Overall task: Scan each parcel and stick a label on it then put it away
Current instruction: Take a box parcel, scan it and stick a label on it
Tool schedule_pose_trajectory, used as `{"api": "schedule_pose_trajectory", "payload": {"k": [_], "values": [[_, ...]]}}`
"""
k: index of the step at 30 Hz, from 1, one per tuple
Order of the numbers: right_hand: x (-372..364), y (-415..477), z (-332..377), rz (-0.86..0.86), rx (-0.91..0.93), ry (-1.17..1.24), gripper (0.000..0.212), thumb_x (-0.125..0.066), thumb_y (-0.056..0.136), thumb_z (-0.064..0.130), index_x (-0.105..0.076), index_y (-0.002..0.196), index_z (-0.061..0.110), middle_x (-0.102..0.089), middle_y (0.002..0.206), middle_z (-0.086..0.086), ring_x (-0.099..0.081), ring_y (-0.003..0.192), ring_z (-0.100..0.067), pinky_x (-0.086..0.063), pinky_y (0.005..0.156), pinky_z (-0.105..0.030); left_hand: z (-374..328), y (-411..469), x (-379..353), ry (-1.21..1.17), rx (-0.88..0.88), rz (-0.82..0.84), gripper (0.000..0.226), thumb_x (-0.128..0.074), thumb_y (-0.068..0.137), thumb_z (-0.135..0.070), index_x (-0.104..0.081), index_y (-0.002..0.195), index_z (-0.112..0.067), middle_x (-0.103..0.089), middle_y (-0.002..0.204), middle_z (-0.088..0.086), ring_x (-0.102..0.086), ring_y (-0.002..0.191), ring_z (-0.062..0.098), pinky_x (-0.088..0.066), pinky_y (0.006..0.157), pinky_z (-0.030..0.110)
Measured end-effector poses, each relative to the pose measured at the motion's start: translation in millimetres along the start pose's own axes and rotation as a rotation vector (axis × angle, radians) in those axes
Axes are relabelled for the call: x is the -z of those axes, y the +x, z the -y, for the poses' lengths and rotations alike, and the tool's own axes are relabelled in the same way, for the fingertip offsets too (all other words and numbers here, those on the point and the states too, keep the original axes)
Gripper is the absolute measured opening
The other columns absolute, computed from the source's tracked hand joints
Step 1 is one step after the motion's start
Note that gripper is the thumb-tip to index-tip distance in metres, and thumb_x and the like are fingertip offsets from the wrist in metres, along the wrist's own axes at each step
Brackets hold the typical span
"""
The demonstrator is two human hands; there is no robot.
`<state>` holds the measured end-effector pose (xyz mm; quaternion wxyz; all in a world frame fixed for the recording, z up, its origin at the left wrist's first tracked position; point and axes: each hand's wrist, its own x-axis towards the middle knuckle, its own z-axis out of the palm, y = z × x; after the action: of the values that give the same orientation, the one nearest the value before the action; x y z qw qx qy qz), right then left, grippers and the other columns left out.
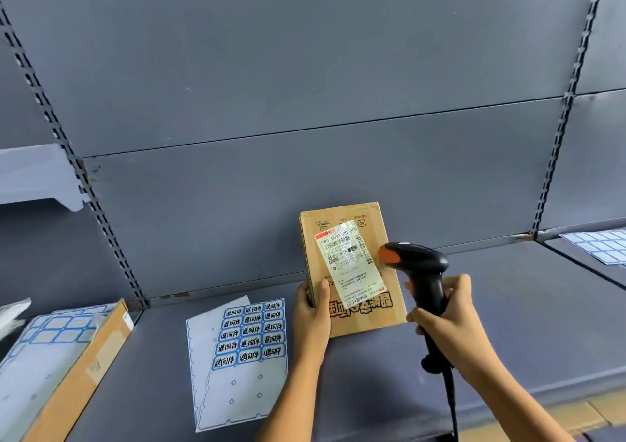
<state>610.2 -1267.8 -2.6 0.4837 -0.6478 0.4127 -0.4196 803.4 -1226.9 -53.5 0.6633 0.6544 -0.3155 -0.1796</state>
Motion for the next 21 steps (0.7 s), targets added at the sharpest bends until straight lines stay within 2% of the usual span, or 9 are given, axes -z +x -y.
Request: {"api": "schedule_pose_trajectory", "payload": {"k": [2, 6, 8, 16, 21], "values": [[-11, -9, 12, 0.030, 0.048, -0.072, 0.040, -0.062, 0.076, -0.006, -0.032, 0.090, 0.015, -0.059, 0.091, -0.015, -0.057, 0.064, -0.026, -0.050, 0.057, -0.043, 2, 1, 0, 0.019, 0.006, 0.007, 0.039, -0.047, 0.087, -0.052, -0.053, 0.110, -0.021, -0.067, 0.096, -0.007, -0.065, 0.086, 0.008, -0.051, 0.060, 0.018], [-29, -22, 26, 0.082, 0.141, -0.155, 0.033, -0.057, 0.080, -0.002, -0.029, 0.087, 0.014, -0.052, 0.074, -0.012, -0.044, 0.052, -0.015, -0.038, 0.046, -0.028, 7, 3, -1, 0.055, -0.018, -0.013, 0.046, -0.047, 0.085, -0.055, -0.054, 0.110, -0.017, -0.069, 0.097, -0.002, -0.067, 0.086, 0.013, -0.054, 0.064, 0.024], [-33, -26, 29, 0.091, 0.159, -0.175, 0.032, -0.056, 0.081, -0.001, -0.029, 0.085, 0.016, -0.049, 0.070, -0.010, -0.039, 0.050, -0.014, -0.034, 0.042, -0.024, 8, 4, -1, 0.047, -0.016, -0.023, 0.041, -0.048, 0.088, -0.051, -0.055, 0.110, -0.017, -0.069, 0.098, 0.000, -0.067, 0.087, 0.013, -0.054, 0.067, 0.027], [-38, -25, 38, 0.033, 0.161, -0.184, 0.032, -0.056, 0.084, 0.003, -0.028, 0.083, 0.019, -0.050, 0.067, -0.008, -0.038, 0.046, -0.013, -0.033, 0.042, -0.027, 10, 5, -2, 0.016, -0.014, -0.013, 0.037, -0.050, 0.090, -0.047, -0.055, 0.111, -0.018, -0.069, 0.099, -0.002, -0.066, 0.089, 0.011, -0.056, 0.073, 0.030], [-37, -24, 39, 0.058, 0.167, -0.196, 0.030, -0.053, 0.086, 0.003, -0.027, 0.083, 0.017, -0.047, 0.065, -0.007, -0.035, 0.047, -0.013, -0.031, 0.042, -0.025, 9, 4, -1, 0.017, -0.025, -0.007, 0.035, -0.049, 0.090, -0.046, -0.054, 0.111, -0.019, -0.069, 0.099, -0.003, -0.067, 0.087, 0.011, -0.055, 0.067, 0.022]]}}
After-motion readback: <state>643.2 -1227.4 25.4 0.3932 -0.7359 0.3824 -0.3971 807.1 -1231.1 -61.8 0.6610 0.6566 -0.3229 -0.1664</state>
